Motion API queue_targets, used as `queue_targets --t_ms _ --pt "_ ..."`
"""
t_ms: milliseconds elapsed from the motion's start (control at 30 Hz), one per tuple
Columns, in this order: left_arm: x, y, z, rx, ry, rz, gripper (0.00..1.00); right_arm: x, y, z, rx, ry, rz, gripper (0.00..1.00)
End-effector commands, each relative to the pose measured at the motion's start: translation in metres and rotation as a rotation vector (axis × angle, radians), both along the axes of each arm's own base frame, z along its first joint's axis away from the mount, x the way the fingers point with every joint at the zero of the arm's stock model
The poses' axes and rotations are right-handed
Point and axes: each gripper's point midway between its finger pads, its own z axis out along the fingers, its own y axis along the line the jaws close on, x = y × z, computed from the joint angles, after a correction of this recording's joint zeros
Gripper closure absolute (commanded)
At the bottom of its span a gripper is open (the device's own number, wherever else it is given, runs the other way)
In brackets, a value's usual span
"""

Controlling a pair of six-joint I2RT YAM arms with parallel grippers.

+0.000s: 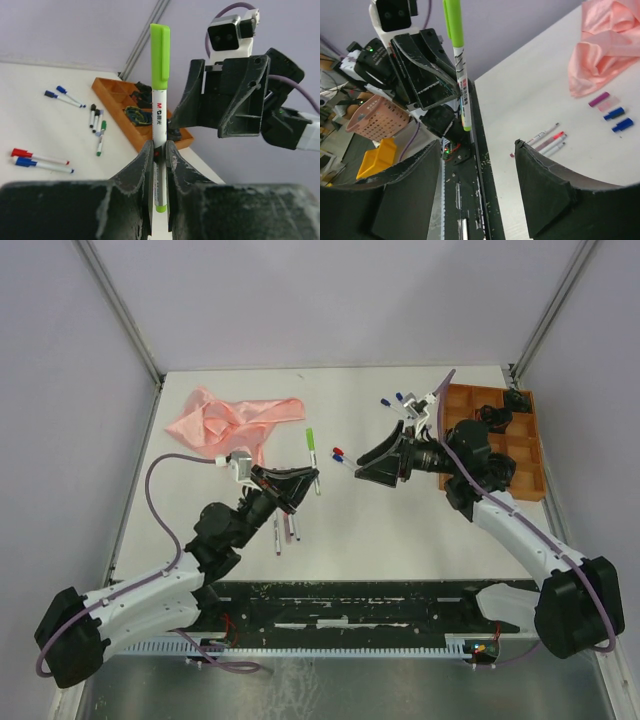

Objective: Open the pen caps
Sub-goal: Open the pen cap from the pen.

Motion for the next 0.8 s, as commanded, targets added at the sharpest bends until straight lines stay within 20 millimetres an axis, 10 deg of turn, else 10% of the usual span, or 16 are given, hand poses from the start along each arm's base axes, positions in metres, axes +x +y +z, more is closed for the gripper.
queue_targets --t_ms 0,767 --pt "-0.015 0.001 0.045 -0.171 -0.101 -0.013 0.97 -0.025 0.015 0.033 0.098 -0.123 0.097 0.31" --pt "-0.025 -0.04 0.051 -0.207 -0.102 -0.106 0.97 -0.045 0.053 -0.01 -0.02 -0.123 0.163 0.43"
